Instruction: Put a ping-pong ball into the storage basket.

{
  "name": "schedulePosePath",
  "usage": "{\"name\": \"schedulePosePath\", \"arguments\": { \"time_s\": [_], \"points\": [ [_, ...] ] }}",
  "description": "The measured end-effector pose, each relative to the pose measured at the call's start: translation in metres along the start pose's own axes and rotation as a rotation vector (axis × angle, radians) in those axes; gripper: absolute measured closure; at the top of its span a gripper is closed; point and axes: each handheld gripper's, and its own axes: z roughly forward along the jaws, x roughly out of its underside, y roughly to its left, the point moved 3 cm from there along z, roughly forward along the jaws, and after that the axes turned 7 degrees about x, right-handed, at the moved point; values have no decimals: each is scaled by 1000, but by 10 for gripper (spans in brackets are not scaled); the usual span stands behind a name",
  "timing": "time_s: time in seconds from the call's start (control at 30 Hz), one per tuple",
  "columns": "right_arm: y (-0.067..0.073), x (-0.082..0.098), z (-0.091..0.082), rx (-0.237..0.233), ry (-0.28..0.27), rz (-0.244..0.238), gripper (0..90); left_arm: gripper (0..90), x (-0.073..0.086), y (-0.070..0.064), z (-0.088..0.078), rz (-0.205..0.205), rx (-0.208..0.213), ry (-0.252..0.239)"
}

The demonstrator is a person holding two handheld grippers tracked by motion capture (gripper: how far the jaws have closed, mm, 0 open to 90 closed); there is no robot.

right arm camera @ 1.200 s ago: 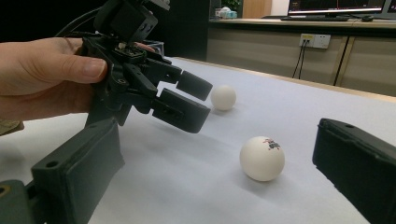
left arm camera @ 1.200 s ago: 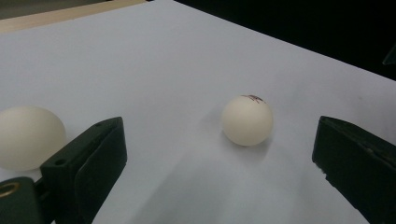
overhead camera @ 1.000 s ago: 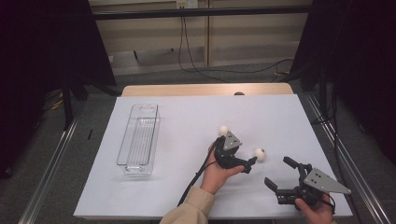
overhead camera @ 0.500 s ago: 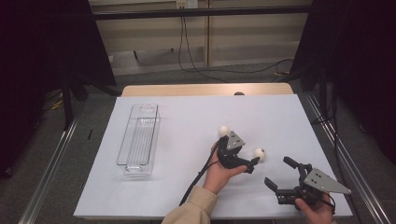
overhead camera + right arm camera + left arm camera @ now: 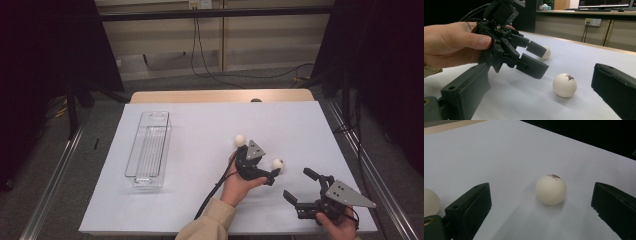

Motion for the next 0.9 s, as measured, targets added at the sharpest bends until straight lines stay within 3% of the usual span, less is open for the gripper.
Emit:
{"name": "schedulePosePath", "arguments": {
  "time_s": [0.9],
  "points": [
    [1, 0, 0, 0, 0, -6, 9, 27, -1, 0, 10, 8, -10, 6]
  ]
}}
